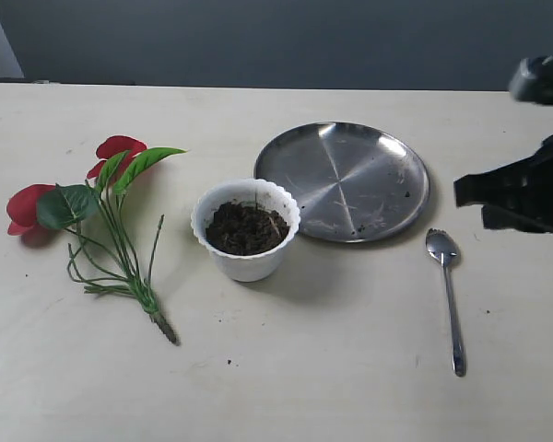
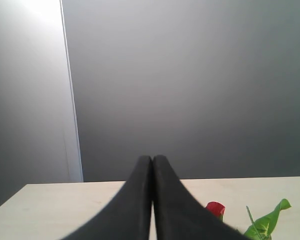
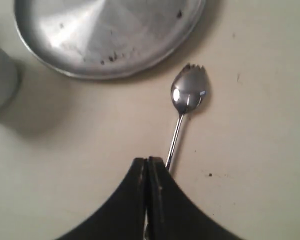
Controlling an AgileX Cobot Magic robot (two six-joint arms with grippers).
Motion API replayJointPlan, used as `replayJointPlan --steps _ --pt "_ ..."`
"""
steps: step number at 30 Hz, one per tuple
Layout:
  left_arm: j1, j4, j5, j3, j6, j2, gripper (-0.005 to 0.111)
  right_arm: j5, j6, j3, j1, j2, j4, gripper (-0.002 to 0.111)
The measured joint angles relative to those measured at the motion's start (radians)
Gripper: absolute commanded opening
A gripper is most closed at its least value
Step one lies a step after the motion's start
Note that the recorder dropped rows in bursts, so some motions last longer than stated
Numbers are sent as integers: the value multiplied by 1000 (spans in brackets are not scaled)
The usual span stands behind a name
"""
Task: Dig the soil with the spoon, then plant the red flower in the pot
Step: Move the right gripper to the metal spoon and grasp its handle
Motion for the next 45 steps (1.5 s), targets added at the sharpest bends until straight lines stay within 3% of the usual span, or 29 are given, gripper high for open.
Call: replayJointPlan --steps 2,6,8,17,33,36,40,45 --pt "0 0 0 0 0 0 0 16 0 -23 19 103 -13 7" --pt "0 0 0 0 0 0 0 19 2 -44 64 265 -33 31" --pt "0 0 0 0 0 0 0 17 15 -47 84 315 -50 35" --pt "0 0 0 0 0 0 0 30 181 -51 98 449 -198 32" --pt "0 0 0 0 0 0 0 -2 190 -52 101 545 -205 32" --pt "0 0 0 0 0 0 0 -15 190 -53 101 564 -205 23" --pt "0 0 0 0 0 0 0 -20 192 -57 101 583 -192 -1" --pt "0 0 0 0 0 0 0 -20 193 -59 101 585 -181 -1"
